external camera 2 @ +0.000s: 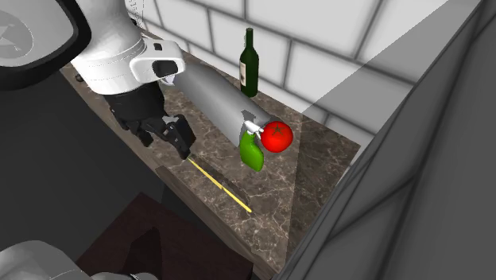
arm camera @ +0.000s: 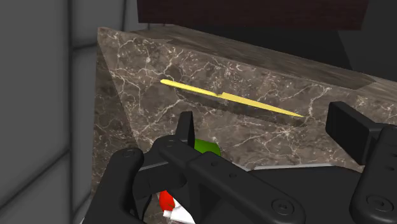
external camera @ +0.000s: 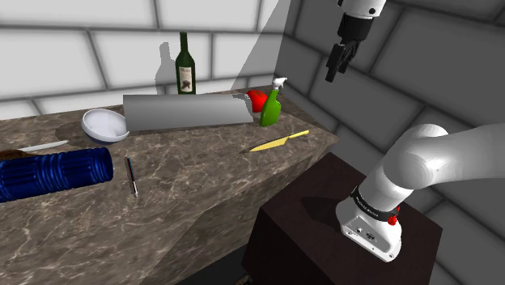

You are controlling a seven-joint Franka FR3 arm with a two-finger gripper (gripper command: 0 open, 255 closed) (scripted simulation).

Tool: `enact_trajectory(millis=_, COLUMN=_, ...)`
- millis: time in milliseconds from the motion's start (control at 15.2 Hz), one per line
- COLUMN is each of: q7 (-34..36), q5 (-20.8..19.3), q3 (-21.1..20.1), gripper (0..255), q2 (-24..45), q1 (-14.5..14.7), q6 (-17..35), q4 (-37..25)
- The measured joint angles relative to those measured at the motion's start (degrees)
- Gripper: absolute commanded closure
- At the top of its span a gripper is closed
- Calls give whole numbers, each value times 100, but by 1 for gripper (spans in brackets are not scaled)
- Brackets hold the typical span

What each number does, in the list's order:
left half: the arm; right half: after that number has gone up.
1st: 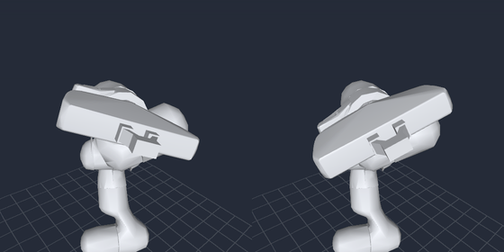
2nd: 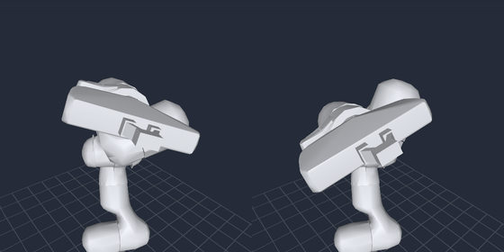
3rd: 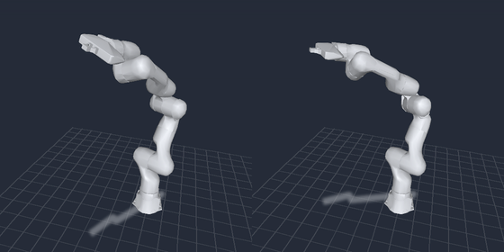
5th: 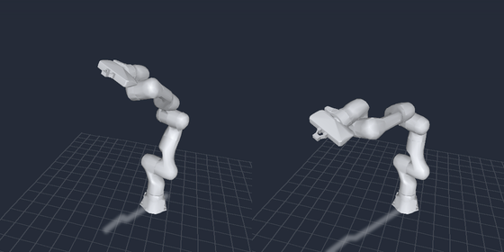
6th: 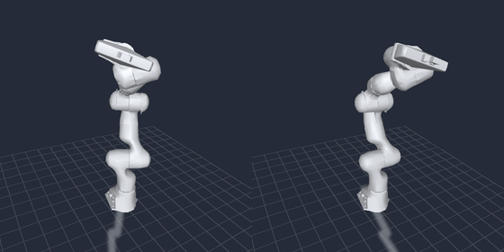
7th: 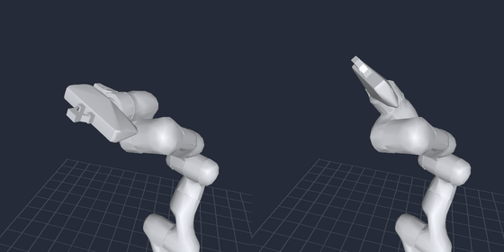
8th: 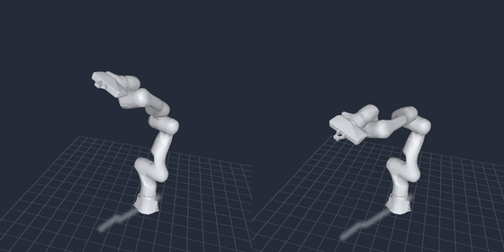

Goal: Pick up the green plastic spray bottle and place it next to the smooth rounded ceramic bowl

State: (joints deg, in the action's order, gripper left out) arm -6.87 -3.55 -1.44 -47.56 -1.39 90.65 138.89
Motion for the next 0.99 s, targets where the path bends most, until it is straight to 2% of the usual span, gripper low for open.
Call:
enact_trajectory(millis=66, q7=0, q5=0, q3=0, gripper=0, q2=0, q1=0, q6=0, q4=0)
enact_trajectory(millis=198, q7=-378, q5=-65, q3=248, gripper=0, q2=-21, q1=57, q6=255, q4=166)
enact_trajectory(millis=660, q7=-2760, q5=-359, q3=1823, gripper=0, q2=283, q1=404, q6=1664, q4=739)
enact_trajectory(millis=858, q7=-3863, q5=-309, q3=2552, gripper=0, q2=720, q1=712, q6=2275, q4=757)
enact_trajectory(millis=990, q7=-4634, q5=-157, q3=3060, gripper=0, q2=1148, q1=1027, q6=2630, q4=613)
